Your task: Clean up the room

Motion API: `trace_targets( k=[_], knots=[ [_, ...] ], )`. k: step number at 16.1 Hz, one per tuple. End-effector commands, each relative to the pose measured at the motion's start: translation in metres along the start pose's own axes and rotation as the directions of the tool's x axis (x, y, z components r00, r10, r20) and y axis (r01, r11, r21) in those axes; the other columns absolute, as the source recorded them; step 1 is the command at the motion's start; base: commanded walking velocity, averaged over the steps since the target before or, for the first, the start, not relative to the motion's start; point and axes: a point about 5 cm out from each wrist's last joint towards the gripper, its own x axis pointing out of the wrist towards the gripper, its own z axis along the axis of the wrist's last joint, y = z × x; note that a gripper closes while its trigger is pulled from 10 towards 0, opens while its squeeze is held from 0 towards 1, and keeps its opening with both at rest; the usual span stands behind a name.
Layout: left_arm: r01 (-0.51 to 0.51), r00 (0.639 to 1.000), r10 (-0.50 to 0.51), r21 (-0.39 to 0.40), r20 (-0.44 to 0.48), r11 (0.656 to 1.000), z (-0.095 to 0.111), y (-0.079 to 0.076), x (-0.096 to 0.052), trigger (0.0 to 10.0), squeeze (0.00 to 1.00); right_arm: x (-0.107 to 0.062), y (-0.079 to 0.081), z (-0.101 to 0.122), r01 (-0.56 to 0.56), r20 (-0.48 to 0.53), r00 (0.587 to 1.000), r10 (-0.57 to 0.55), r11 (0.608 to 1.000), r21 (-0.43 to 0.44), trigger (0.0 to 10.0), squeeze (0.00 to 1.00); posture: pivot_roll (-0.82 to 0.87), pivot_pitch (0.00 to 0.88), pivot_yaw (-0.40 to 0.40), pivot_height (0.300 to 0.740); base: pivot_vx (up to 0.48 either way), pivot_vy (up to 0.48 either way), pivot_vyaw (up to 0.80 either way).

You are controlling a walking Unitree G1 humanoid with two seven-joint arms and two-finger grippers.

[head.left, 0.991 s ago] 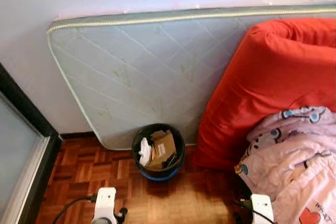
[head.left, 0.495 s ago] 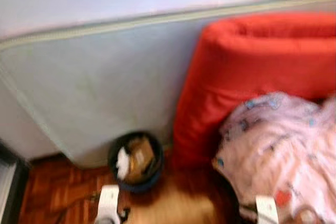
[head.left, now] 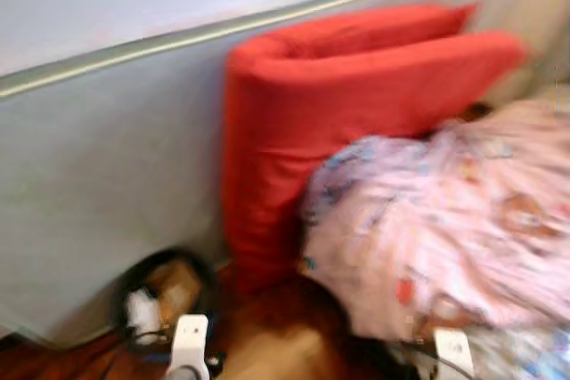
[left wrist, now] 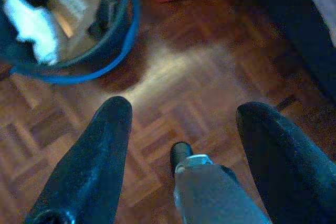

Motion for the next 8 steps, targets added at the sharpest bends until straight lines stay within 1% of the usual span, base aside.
trace_targets(
  k=[1, 8],
  knots=[
    [-0.020, 1.000, 0.020, 0.000, -0.024, 1.000, -0.0061, 0.0072, -0.0017, 10.0, 0.00, -0.0013, 0.0060, -0.0103, -0.015, -0.032, 0.999, 0.015, 1.000, 0.003, 10.0, 0.00, -0.02, 0.000, 0.024, 0.740, 0.000, 0.000, -0.79],
    [-0.023, 1.000, 0.023, 0.000, -0.014, 1.000, -0.0014, 0.0088, -0.0008, 10.0, 0.00, -0.0014, 0.0060, -0.0107, -0.012, -0.031, 0.999, 0.012, 1.000, 0.011, 10.0, 0.00, -0.02, 0.000, 0.033, 0.740, 0.000, 0.000, -0.79]
  ],
)
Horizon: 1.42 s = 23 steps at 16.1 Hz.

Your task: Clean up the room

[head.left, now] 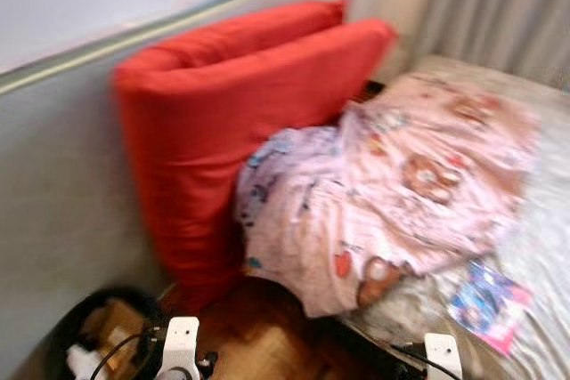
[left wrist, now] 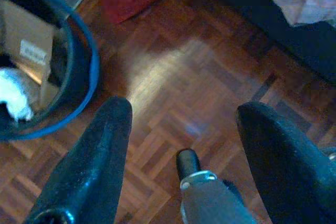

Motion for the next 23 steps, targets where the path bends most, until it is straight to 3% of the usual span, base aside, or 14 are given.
trace_targets(
  k=[1, 8, 15, 17, 20, 23],
  knots=[
    [-0.011, 1.000, 0.011, -0.001, -0.010, 1.000, -0.001, 0.004, 0.000, 10.0, 0.00, 0.000, 0.002, 0.000, -0.003, 0.003, 1.000, 0.003, 1.000, 0.009, 10.0, 0.00, -0.02, 0.000, 0.032, 0.740, 0.000, 0.000, -0.79],
    [-0.011, 1.000, 0.011, 0.006, -0.009, 1.000, 0.000, 0.003, 0.000, 10.0, 0.00, -0.001, 0.000, -0.003, -0.006, 0.007, 1.000, 0.006, 1.000, 0.009, 10.0, 0.00, -0.02, 0.000, 0.031, 0.740, 0.000, -0.219, -0.79],
    [-0.015, 1.000, 0.015, -0.018, 0.002, 1.000, 0.001, 0.004, 0.000, 10.0, 0.00, -0.001, 0.001, -0.003, -0.009, 0.008, 1.000, 0.009, 1.000, 0.004, 10.0, 0.00, -0.02, 0.003, 0.027, 0.740, 0.000, 0.000, -0.79],
    [-0.014, 1.000, 0.014, -0.017, 0.000, 1.000, 0.000, 0.004, 0.000, 10.0, 0.00, 0.001, 0.012, -0.001, -0.019, 0.008, 1.000, 0.019, 1.000, 0.000, 10.0, 0.00, -0.02, 0.003, 0.027, 0.740, 0.000, 0.000, -0.78],
    [-0.014, 1.000, 0.014, -0.012, -0.003, 1.000, 0.000, 0.003, 0.000, 10.0, 0.00, 0.001, 0.014, 0.001, -0.024, 0.011, 1.000, 0.024, 1.000, -0.002, 10.0, 0.00, -0.02, 0.003, 0.027, 0.740, 0.000, 0.000, -0.78],
    [-0.010, 1.000, 0.010, 0.007, -0.008, 1.000, -0.001, 0.004, 0.000, 10.0, 0.00, 0.002, 0.014, 0.006, -0.026, 0.030, 0.999, 0.025, 1.000, 0.004, 10.0, 0.00, -0.02, 0.003, 0.027, 0.740, 0.000, -0.196, 0.00]
  ],
)
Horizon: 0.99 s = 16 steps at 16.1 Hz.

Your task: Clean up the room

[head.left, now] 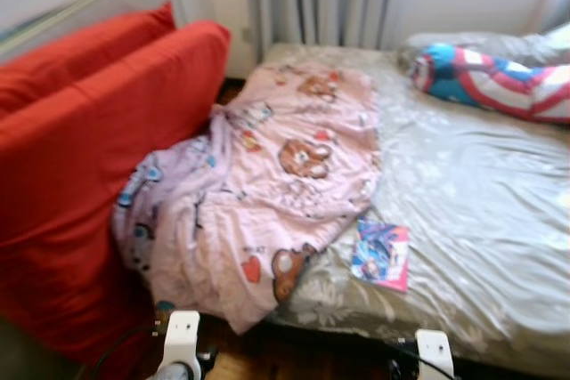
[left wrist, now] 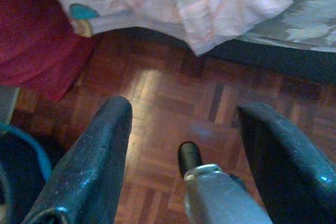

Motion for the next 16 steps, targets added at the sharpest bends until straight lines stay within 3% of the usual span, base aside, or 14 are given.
trace_targets(
  k=[1, 9, 13, 16],
  knots=[
    [-0.006, 1.000, 0.006, 0.007, -0.025, 1.000, -0.005, 0.003, -0.001, 10.0, 0.00, 0.000, 0.001, 0.001, -0.001, 0.006, 1.000, 0.001, 1.000, 0.012, 10.0, 0.00, -0.02, 0.003, 0.027, 0.740, 0.000, -0.480, 0.00],
    [-0.003, 1.000, 0.003, 0.009, -0.026, 1.000, -0.005, 0.001, -0.001, 10.0, 0.00, -0.001, -0.008, -0.002, 0.010, -0.001, 1.000, -0.010, 1.000, 0.012, 10.0, 0.00, -0.02, 0.000, 0.032, 0.740, 0.000, -0.480, 0.00],
    [0.000, 0.999, 0.001, 0.017, -0.033, 1.000, -0.008, 0.003, -0.002, 10.0, 0.00, -0.001, -0.006, -0.003, 0.006, -0.007, 1.000, -0.006, 1.000, 0.017, 10.0, 0.00, -0.03, 0.000, 0.036, 0.740, 0.000, -0.480, -0.70],
    [-0.001, 0.999, 0.002, 0.019, -0.038, 1.000, -0.010, 0.004, -0.002, 10.0, 0.00, -0.001, -0.004, -0.002, 0.005, 0.002, 1.000, -0.005, 1.000, 0.017, 10.0, 0.00, -0.03, 0.000, 0.039, 0.740, 0.000, -0.480, -0.14]
  ],
)
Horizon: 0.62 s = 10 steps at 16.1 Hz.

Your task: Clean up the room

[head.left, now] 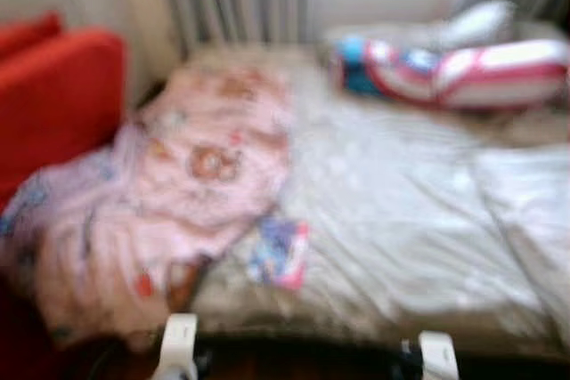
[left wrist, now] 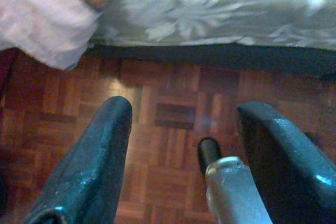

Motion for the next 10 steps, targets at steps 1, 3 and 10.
trace_targets(
  k=[1, 3, 10],
  knots=[
    [0.008, 1.000, -0.008, 0.004, -0.025, 1.000, -0.0067, -0.0015, -0.0012, 10.0, 0.00, 0.0011, -0.0002, 0.0072, 0.002, 0.024, 1.000, -0.003, 1.000, 0.007, 10.0, 0.00, -0.03, 0.000, 0.040, 0.740, 0.000, -0.480, 0.00],
    [0.008, 1.000, -0.008, 0.005, -0.025, 1.000, -0.0064, -0.0012, -0.0011, 10.0, 0.00, 0.0013, 0.0001, 0.0078, 0.002, 0.026, 1.000, -0.003, 1.000, 0.006, 10.0, 0.00, -0.03, 0.000, 0.039, 0.740, 0.000, -0.480, 0.00],
    [0.006, 1.000, -0.006, 0.000, -0.026, 1.000, -0.0060, -0.0003, -0.0010, 10.0, 0.00, 0.0015, 0.0010, 0.0075, 0.008, 0.021, 1.000, -0.008, 1.000, 0.018, 10.0, 0.00, -0.03, 0.000, 0.041, 0.740, 0.000, -0.480, -0.10]
  ],
)
